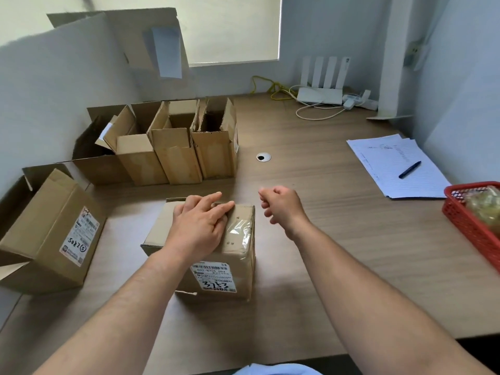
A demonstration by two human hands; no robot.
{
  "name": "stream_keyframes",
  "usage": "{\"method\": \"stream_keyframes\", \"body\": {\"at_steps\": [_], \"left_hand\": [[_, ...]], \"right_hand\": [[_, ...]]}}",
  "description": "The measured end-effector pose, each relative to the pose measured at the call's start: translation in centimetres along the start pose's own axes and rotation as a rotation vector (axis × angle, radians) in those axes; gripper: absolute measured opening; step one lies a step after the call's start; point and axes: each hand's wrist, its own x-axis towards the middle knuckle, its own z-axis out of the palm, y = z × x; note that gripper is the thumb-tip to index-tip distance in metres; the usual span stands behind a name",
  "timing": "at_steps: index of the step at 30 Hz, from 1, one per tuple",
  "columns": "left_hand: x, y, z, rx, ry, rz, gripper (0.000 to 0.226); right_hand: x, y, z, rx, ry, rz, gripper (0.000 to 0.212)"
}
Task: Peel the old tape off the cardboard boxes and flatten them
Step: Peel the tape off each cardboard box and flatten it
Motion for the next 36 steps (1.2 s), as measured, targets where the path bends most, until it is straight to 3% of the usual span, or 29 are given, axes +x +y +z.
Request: {"method": "stream_keyframes", "body": {"at_steps": [3, 6, 8, 11, 14, 19, 22, 30, 32, 36], "left_hand": [[-0.7, 1.1, 0.6, 0.034, 0.064, -0.033, 0.044], [-0.9, 1.6, 1.1, 0.037, 0.079, -0.062, 0.045], [-0.8, 1.6, 1.1, 0.029, 0.065, -0.074, 0.046], [-0.7, 1.7, 1.0, 0.019, 0.062, -0.086, 0.047], [-0.6, 1.7, 1.1, 0.003, 0.081, -0.102, 0.047], [-0.3, 1.9, 1.3, -0.027, 0.143, -0.142, 0.045], [0.3, 1.7, 1.5, -0.043, 0.154, -0.175, 0.045], [1.2, 1.2, 1.3, -0.16, 0.16, -0.146, 0.045], [1.1, 0.5, 0.8, -0.247, 0.069, -0.071, 0.057], [1.1, -0.7, -0.4, -0.179, -0.225, 0.063, 0.121]], "right_hand": [[-0.3, -2.7, 0.6, -0.29, -0.041, -0.14, 0.038], [-0.5, -3.9, 1.1, -0.722, -0.043, -0.202, 0.029], [-0.6, -4.1, 1.3, -0.8, -0.055, -0.187, 0.016], [-0.4, -4.1, 1.5, -0.793, -0.074, -0.141, 0.017], [-0.1, -3.7, 1.1, -0.659, -0.063, -0.085, 0.025], [-0.2, -1.7, 0.8, -0.055, -0.045, 0.112, 0.015], [-0.5, -0.9, 0.5, 0.172, -0.045, 0.135, 0.02], [-1.3, 0.0, -1.2, 0.292, -0.101, -0.027, 0.008], [-1.3, -0.2, -1.5, 0.292, -0.099, -0.031, 0.01], [-1.3, -0.7, -1.3, 0.255, -0.084, -0.039, 0.014]]}}
